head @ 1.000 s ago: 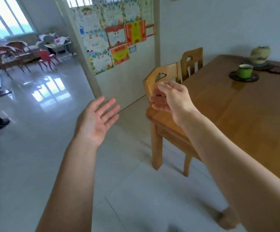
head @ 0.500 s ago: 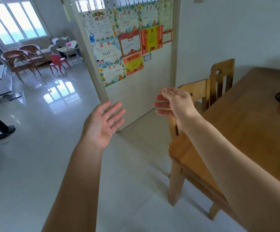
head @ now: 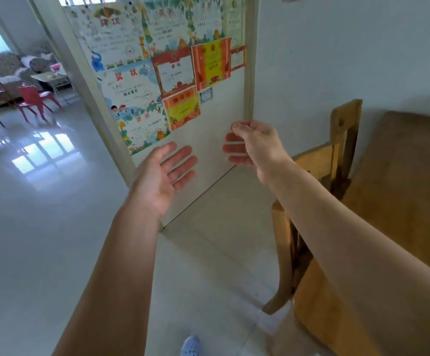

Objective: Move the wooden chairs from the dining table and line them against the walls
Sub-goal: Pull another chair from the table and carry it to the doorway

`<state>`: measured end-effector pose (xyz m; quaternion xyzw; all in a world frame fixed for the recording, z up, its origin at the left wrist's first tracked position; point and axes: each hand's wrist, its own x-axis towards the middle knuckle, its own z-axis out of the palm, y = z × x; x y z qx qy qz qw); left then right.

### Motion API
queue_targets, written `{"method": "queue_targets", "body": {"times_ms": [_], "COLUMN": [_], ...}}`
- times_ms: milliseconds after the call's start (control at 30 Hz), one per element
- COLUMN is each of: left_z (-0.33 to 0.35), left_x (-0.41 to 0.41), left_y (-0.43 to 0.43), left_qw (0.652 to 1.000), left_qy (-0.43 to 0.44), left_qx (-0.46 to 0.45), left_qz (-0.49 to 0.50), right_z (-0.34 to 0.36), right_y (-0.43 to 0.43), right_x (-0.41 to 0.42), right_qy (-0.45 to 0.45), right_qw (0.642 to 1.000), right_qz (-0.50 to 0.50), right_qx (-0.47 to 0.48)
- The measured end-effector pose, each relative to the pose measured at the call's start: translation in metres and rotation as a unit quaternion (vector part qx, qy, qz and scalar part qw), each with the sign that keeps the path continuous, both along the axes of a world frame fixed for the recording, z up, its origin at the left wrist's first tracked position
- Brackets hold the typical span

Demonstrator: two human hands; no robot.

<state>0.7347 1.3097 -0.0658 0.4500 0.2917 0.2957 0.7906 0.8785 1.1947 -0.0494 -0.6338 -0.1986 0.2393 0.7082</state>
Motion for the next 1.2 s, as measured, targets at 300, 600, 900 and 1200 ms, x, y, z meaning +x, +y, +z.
{"method": "queue_targets", "body": {"times_ms": [300,600,900,1200], "left_z": [0.006,-0.008,-0.033,-0.047], "left_x": [0.091,0.204,0.372,0.577], "left_y": [0.167,0.228,0.201,0.140], "left_qw": [0.993,0.979,0.944,0.892], "left_qy": [0.040,0.046,0.062,0.108], "left_qx": [0.035,0.016,-0.003,0.010], "left_qz": [-0.105,-0.196,-0.324,-0.439], "right_z": [-0.005,-0.016,-0.034,-0.039], "right_y": [0.146,0.183,0.158,0.095], "right_x": [0.077,0.157,0.287,0.456], "right_qy": [0.025,0.041,0.038,0.060], "right_qw": [0.995,0.982,0.964,0.927], "right_qz": [-0.096,-0.181,-0.263,-0.367], "right_qx": [0.005,-0.012,-0.016,-0.048]}}
